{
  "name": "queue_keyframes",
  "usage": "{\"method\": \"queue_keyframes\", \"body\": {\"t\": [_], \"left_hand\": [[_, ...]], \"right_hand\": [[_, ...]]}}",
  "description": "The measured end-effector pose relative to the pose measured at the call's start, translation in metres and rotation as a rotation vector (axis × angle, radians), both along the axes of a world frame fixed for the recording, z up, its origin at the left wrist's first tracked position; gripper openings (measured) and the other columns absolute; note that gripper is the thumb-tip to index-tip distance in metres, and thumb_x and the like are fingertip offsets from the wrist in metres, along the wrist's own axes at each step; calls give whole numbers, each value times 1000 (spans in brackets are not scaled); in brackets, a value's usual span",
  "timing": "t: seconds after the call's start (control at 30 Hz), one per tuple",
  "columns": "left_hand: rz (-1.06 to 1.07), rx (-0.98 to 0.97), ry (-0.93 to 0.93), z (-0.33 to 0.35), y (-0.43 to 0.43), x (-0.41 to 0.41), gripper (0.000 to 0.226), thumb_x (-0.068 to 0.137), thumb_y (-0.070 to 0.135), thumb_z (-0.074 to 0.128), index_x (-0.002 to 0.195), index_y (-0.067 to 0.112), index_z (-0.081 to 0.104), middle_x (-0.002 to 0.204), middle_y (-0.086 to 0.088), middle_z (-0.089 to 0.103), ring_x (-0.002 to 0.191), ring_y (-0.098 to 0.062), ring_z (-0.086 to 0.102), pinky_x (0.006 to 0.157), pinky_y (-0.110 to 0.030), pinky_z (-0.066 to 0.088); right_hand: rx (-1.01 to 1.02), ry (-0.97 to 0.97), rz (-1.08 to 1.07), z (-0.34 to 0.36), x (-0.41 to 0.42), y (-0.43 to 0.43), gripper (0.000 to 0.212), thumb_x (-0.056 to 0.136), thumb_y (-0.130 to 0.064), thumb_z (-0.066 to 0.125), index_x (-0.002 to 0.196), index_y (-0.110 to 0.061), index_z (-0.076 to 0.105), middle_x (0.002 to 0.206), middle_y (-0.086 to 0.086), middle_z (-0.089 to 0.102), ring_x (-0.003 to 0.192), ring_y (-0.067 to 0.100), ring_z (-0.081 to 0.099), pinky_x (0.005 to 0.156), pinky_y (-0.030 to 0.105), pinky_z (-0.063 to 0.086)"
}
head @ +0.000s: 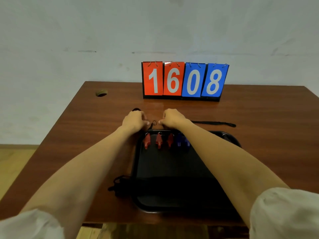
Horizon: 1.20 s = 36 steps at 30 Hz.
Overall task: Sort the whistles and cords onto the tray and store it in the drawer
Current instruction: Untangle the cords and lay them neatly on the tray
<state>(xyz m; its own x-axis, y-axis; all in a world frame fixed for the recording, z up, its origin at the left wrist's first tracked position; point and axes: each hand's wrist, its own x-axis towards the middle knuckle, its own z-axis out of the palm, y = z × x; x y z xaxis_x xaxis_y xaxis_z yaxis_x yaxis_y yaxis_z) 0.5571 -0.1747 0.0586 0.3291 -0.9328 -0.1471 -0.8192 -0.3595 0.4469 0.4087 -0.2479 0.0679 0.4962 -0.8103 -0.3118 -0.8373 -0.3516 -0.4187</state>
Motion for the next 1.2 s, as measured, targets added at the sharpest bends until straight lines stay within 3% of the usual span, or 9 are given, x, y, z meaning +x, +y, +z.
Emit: {"method": "queue_keyframes", "body": {"t": [0.1,0.2,0.33,0.47,0.67,0.77,0.9,0.97,1.2], "left_hand": [[4,11,85,-10,-8,2,23,78,32,74,88,13,64,95,-3,67,93,-24,62,86,-39,51],[27,6,121,-14,-14,2,20,78,30,74,82,14,63,89,-2,66,89,-22,62,85,-37,51],[47,-84,-83,-7,-11,-5,13,90,22,58,99,14,65,105,-7,68,98,-29,63,84,-36,47],[-42,-279,-80,5,0,-21,32,93,24,55,124,18,56,120,-4,61,110,-25,59,92,-37,47],[-156,-316,250,56,14,-71,51,88,24,63,136,18,47,127,-1,58,117,-17,55,101,-34,45],[-237,-325,304,81,25,-98,37,92,23,59,127,13,55,119,-3,63,110,-17,58,93,-26,44],[-225,-411,381,117,38,-125,26,98,21,49,110,3,62,86,-3,60,70,-9,51,61,-16,36],[-184,-470,365,137,41,-132,26,98,19,46,108,1,62,85,-9,61,60,-5,44,55,-17,33],[-114,-673,157,205,66,-130,27,98,19,47,113,3,63,113,-12,67,100,-24,63,80,-24,45]], "right_hand": [[-22,61,-28,-10,8,-7,26,90,-27,61,71,-12,54,79,6,60,78,24,59,59,31,44],[-70,126,-41,-11,5,-7,15,95,-15,50,102,-5,60,108,14,63,89,27,57,72,35,48],[-157,133,-35,-6,-14,-5,34,97,-10,42,131,-6,42,128,18,51,111,33,51,84,41,46],[-278,-49,-66,11,-39,-2,16,99,-18,43,111,-11,51,106,12,63,81,25,54,66,35,43],[-294,-330,126,70,-74,28,18,95,-20,55,107,-16,68,106,-1,67,95,10,58,87,24,48],[-370,-408,141,104,-89,49,18,95,-20,53,106,-16,66,103,-1,68,91,9,59,82,17,45],[-525,-469,83,153,-116,70,14,94,-20,56,101,-13,66,99,1,69,89,15,61,82,29,51],[-638,-478,32,178,-131,73,16,94,-21,57,99,-13,69,96,2,71,85,16,60,81,34,51],[-909,-615,-100,242,-180,88,26,99,-20,48,115,-10,66,110,7,69,104,22,60,88,30,45]]}}
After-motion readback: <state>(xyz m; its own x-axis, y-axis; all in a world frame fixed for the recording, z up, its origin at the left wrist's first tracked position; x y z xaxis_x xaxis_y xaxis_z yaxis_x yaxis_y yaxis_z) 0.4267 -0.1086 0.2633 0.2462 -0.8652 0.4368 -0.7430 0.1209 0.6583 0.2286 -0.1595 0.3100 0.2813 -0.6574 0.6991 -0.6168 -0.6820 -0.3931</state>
